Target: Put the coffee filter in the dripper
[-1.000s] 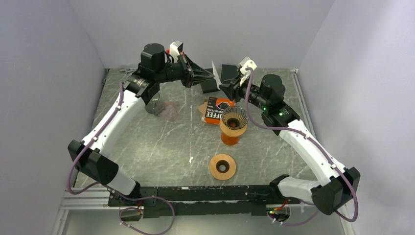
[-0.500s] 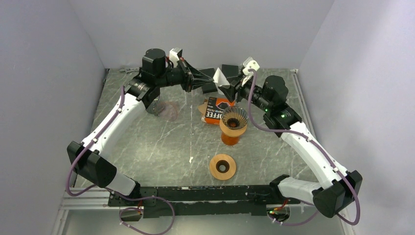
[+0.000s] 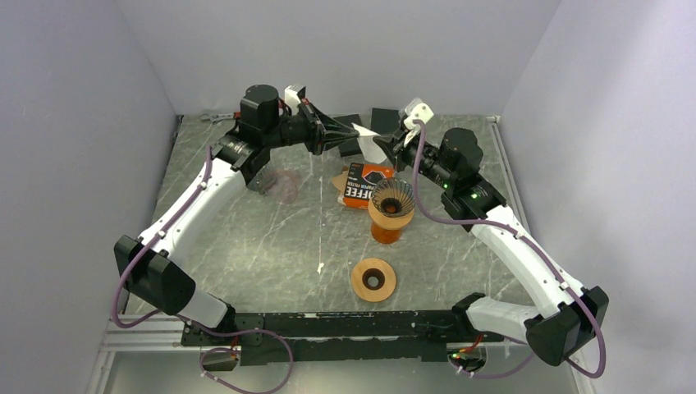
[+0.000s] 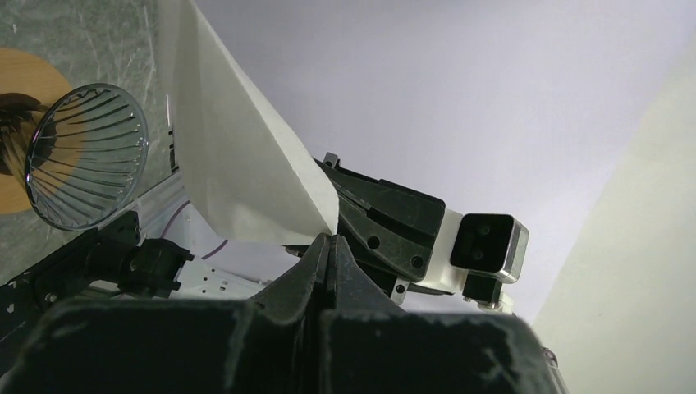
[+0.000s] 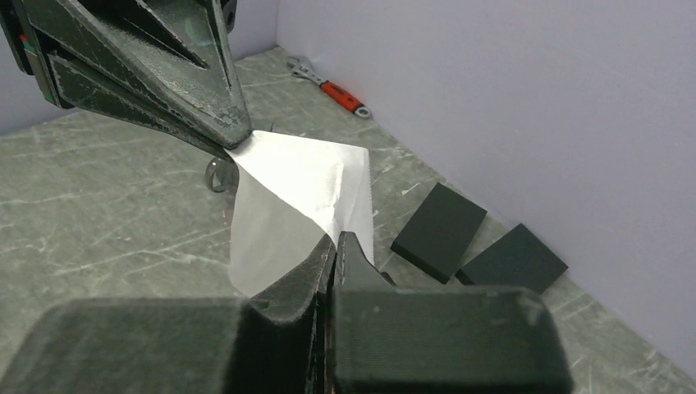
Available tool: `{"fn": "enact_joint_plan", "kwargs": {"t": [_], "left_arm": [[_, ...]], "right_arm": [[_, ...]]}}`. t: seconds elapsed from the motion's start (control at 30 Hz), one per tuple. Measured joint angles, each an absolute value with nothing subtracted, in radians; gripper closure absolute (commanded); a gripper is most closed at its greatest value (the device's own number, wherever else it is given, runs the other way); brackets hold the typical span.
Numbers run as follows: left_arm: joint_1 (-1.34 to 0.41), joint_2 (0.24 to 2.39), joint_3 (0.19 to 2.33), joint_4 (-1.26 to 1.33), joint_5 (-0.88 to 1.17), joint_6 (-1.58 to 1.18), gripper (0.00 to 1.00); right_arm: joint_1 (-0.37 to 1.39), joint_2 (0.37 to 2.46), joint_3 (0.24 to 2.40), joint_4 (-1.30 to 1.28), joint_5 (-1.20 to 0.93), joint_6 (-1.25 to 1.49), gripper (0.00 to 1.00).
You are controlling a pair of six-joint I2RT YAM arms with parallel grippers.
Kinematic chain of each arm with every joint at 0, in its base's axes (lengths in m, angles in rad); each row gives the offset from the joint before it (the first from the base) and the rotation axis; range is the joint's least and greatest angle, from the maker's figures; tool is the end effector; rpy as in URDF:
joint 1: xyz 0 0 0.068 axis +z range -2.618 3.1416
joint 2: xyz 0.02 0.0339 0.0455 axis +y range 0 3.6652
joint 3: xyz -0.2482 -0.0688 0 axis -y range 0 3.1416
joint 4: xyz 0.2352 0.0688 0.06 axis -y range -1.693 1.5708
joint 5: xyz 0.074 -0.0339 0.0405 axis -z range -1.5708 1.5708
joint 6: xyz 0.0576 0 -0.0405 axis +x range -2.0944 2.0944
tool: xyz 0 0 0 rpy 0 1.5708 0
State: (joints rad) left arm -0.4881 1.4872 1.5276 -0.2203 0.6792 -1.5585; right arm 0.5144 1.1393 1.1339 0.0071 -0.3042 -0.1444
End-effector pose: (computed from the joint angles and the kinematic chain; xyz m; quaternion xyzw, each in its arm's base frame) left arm 0.2911 -0.1955 0.4090 -0.1856 0.7315 -0.6490 0.0961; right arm 0.2359 0.1531 0.3979 -0.3274 0.6261 0.2339 0.6679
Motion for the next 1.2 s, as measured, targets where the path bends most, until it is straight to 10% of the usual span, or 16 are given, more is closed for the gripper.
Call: {"fn": "enact_joint_plan", "kwargs": {"t": [0.37, 0.4, 0.43, 1.2], "left_arm": [[-0.488, 1.485, 1.517, -0.234, 0.626, -1.53, 0.33], [-0.488, 1.484, 1.524, -0.257, 0.61, -1.521, 0.06], [-0.488, 1.483, 1.531, -0.272, 0.595, -1.505, 0.01], [-0.488, 1.203, 1.533, -0.505, 0.08, -0.738, 0.0]], "right_arm": [[0.516, 1.129, 1.138, -0.015, -0.314, -0.108, 1.0], [0.516, 1.129, 1.147, -0.031, -0.31, -0.091, 1.0], [0.517, 1.132, 1.162, -0.052, -0.297, -0.07, 1.0], [0.485, 1.227, 1.644, -0.663, -0.029, 0.334, 1.0]]}}
